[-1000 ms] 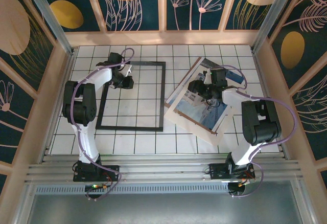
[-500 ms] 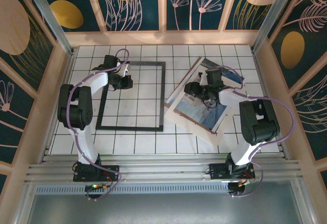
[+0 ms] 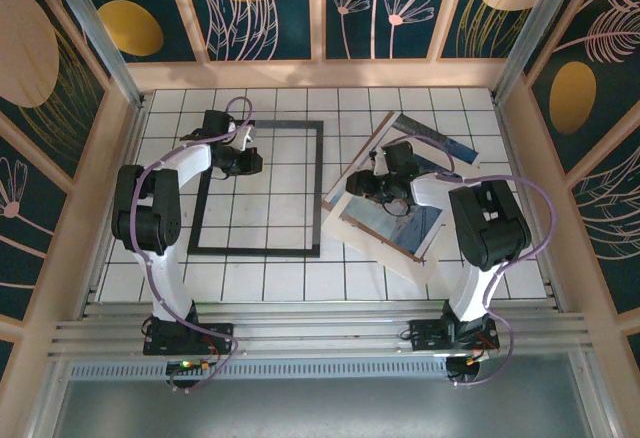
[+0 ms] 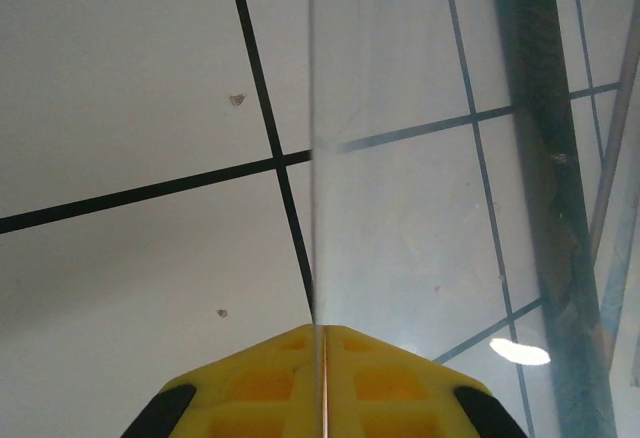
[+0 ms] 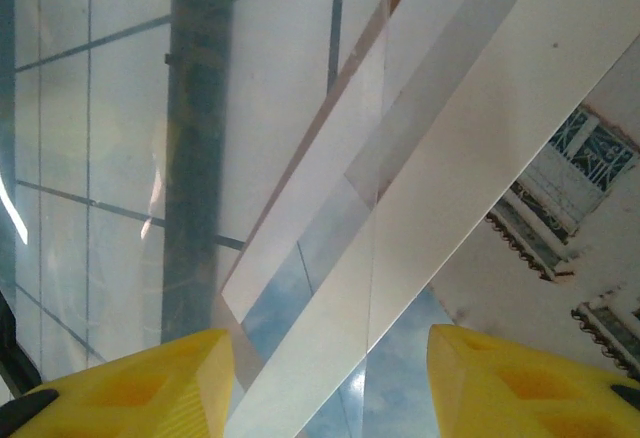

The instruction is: Put the photo into the frame

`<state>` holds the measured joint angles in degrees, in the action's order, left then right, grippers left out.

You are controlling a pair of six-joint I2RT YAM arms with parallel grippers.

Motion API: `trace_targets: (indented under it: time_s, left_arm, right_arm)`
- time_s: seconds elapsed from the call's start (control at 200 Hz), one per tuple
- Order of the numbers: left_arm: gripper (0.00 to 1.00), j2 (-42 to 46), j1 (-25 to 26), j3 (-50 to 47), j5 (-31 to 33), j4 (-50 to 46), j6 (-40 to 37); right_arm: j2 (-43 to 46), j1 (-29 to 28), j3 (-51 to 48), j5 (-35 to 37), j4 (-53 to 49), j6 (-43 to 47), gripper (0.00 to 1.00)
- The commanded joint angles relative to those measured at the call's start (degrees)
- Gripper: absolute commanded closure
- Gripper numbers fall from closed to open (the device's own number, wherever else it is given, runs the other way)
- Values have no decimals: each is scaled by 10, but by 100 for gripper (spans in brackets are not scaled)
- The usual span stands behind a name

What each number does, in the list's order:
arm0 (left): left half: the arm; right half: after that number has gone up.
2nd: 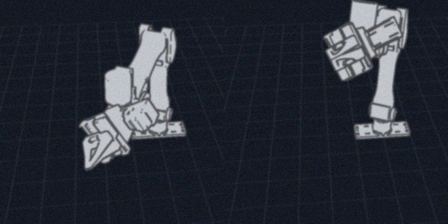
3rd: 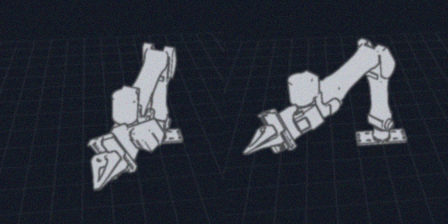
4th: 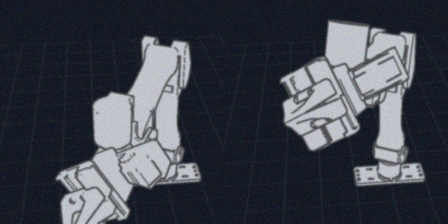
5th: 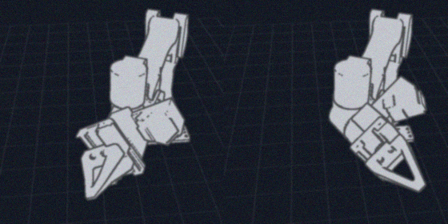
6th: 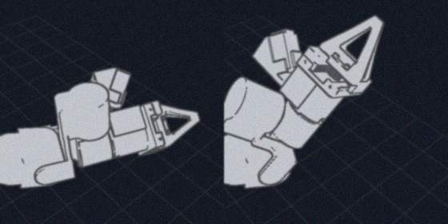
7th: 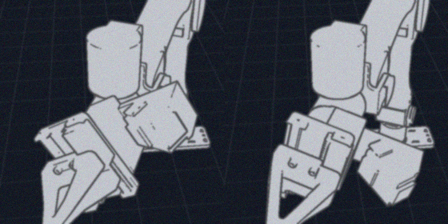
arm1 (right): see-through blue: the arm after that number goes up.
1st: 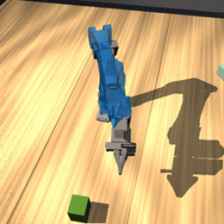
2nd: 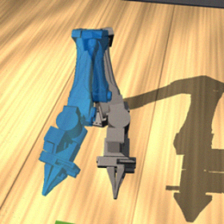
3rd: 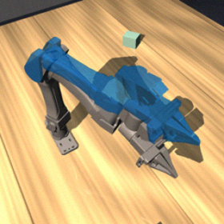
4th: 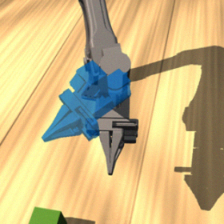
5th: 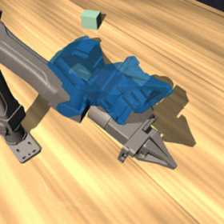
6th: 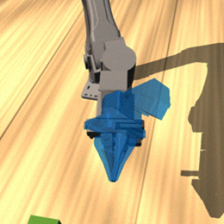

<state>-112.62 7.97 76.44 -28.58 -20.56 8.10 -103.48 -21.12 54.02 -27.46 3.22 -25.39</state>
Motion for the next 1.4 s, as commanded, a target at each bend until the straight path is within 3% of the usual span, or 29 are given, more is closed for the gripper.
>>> trace_targets:
  time_s: [0.0,0.1,0.425,0.711,0.936,1.116,1.231,1.316,1.396]
  left_arm:
    - [89,12,-2,-9,-19,9,7]
    - [89,13,-2,-13,-19,13,8]
    - [77,26,-3,-42,-35,57,36]
    - [69,54,-18,-85,-82,126,82]
    - [69,55,-21,-104,-103,168,115]
    - [78,53,-21,-100,-87,166,121]
    - [91,53,-21,-91,-52,134,105]
    - [100,52,-21,-85,-25,107,90]
    - [100,48,-21,-74,2,81,74]
  right_arm:
    - [-13,-7,13,-11,24,-4,47]
    - [-18,-10,11,-29,37,-14,53]
    - [-10,-9,-8,-48,69,-51,91]
    - [-2,-9,-40,-49,115,-109,100]
    - [-2,-11,-69,-69,174,-167,100]
    - [6,-13,-76,-61,177,-171,100]
    - [12,-12,-71,-56,163,-158,90]
    - [17,-11,-59,-46,138,-138,77]
    - [24,-11,-45,-28,103,-112,69]
